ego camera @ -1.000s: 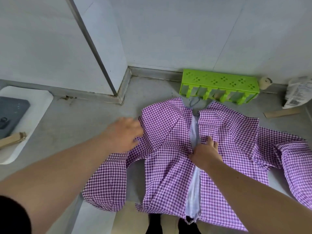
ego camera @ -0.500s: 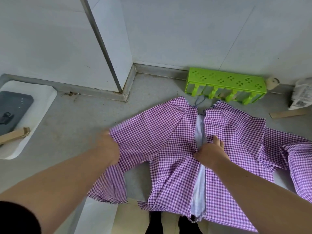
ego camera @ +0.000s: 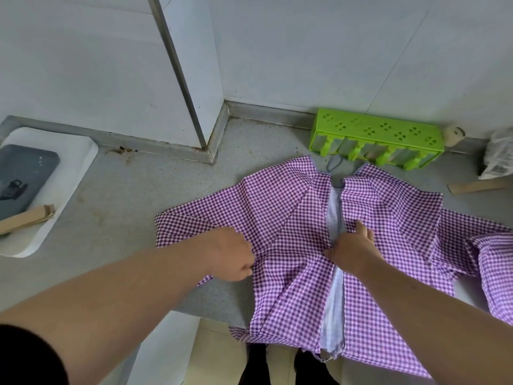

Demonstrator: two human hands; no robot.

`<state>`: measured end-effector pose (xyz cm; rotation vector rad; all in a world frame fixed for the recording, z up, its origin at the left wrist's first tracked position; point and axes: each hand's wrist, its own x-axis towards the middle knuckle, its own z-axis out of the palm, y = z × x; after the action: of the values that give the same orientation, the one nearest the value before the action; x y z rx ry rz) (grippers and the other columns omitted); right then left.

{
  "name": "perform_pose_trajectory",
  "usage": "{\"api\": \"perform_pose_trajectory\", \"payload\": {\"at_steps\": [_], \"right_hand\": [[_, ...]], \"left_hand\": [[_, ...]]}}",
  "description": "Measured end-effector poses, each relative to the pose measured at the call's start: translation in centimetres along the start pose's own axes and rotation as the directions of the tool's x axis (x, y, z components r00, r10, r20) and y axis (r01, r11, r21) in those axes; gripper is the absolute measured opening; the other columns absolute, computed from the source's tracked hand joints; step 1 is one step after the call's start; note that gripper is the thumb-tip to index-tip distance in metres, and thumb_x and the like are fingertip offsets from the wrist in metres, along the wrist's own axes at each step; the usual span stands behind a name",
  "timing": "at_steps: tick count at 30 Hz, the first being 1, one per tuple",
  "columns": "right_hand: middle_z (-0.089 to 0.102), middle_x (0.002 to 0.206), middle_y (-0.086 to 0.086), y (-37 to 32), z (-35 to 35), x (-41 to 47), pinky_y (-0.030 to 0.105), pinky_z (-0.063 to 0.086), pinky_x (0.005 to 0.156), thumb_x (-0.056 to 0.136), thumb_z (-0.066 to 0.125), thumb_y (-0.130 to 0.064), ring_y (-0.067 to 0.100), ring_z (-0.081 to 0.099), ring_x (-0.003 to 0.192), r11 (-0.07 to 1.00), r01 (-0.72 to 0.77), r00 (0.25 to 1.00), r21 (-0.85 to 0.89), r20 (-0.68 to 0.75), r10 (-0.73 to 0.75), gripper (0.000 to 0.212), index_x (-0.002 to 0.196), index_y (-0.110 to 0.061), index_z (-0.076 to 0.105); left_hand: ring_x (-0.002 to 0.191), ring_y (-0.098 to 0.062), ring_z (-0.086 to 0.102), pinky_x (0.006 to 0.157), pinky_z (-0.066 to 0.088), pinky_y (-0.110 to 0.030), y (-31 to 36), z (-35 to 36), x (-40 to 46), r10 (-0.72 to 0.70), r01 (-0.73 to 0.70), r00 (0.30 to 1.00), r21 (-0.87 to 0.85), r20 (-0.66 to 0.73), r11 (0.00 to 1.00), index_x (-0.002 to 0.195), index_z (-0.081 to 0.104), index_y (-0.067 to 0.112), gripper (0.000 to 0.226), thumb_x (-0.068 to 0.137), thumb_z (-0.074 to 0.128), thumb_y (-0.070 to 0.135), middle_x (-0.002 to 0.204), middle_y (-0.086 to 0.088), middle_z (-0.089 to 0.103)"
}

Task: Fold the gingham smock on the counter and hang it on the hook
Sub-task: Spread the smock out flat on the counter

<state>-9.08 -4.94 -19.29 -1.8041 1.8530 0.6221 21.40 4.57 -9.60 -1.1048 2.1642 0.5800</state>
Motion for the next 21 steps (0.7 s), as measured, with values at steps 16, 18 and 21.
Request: {"api": "perform_pose_trajectory", "payload": {"at_steps": [16, 18, 21], "right_hand": [[0.018, 0.167, 0.014, -0.4, -1.5, -1.8, 0.061, 0.028, 0.121, 0.094, 0.056, -0.055, 0.042, 0.004, 0.155, 0.998, 0.055, 0.998, 0.037, 0.009, -0.056, 0.064, 0.149, -0.021, 0.051], [0.037, 0.158, 0.012, -0.1, -2.3, -2.8, 0.054, 0.037, 0.117, 0.097, 0.055, -0.046, 0.039, 0.03, 0.147, 0.988, 0.116, 0.992, 0.097, -0.054, -0.112, 0.047, 0.133, -0.016, 0.065], [0.043, 0.143, 0.005, 0.3, -3.3, -5.0, 0.044, 0.052, 0.098, 0.099, 0.059, -0.044, 0.029, 0.051, 0.126, 0.965, 0.196, 0.968, 0.173, -0.194, -0.161, 0.036, 0.122, -0.018, 0.068]], "left_hand": [[0.127, -0.024, 0.055, 0.109, 0.051, -0.047, -0.7, 2.0, 0.1, -0.303, 0.288, 0.951, -0.177, -0.065, 0.941, 0.151, 0.044, 0.022, 0.061, 0.101, 0.051, 0.057, 0.148, -0.006, 0.05], [0.146, -0.033, 0.041, 0.116, 0.045, -0.053, 2.6, 1.5, 2.0, -0.328, 0.304, 0.942, -0.232, -0.068, 0.924, 0.163, 0.022, 0.021, 0.082, 0.099, 0.047, 0.066, 0.167, -0.012, 0.027], [0.159, -0.045, 0.013, 0.126, 0.03, -0.058, 3.5, 2.3, 4.1, -0.45, 0.44, 0.893, -0.236, 0.012, 0.867, 0.168, 0.003, 0.018, 0.089, 0.102, 0.034, 0.069, 0.176, -0.016, -0.002]]}}
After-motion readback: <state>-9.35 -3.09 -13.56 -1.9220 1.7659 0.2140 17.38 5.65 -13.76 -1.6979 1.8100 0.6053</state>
